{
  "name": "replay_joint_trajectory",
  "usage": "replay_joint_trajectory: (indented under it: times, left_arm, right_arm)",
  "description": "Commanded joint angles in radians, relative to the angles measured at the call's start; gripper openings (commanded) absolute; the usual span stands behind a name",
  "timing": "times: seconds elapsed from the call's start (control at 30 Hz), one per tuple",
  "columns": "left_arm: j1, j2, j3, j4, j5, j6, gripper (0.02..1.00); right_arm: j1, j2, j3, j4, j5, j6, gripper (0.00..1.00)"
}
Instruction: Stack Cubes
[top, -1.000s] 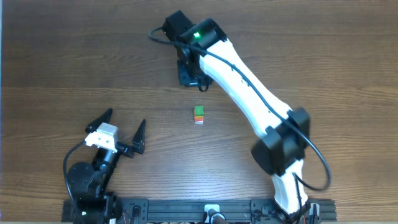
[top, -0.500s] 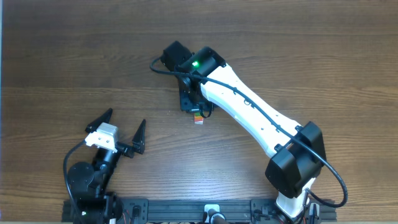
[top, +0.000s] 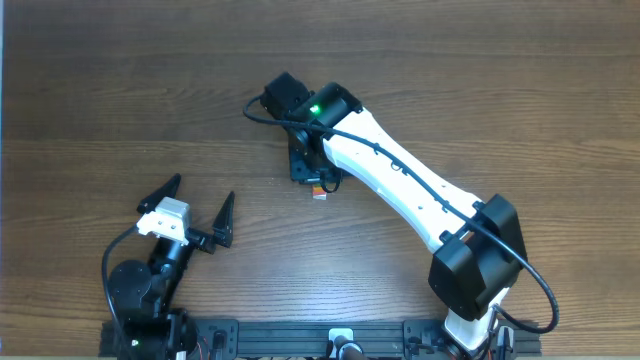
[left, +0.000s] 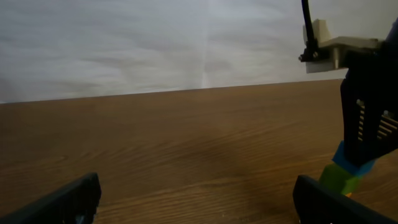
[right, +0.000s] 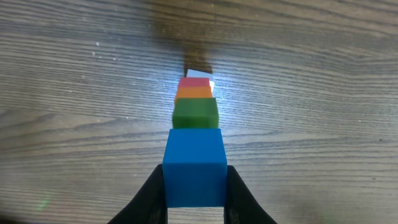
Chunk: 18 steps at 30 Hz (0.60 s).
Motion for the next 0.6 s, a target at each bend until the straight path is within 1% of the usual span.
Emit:
replay_joint_trajectory:
  times: [0.03,0.6]
  left_arm:
    - [-0.006,-0.005,-0.004,-0.002,0.010,0.012,1.000]
    - [-0.006,-0.005,-0.004,-0.002,0.010,0.012,0.996]
  right_arm:
    - [0.005,-0.031,-0.008,0.005,-0.005,0.016,0.020]
    - [0.005,-0.014,-0.013,0.029,-0.004,0.016,0.029]
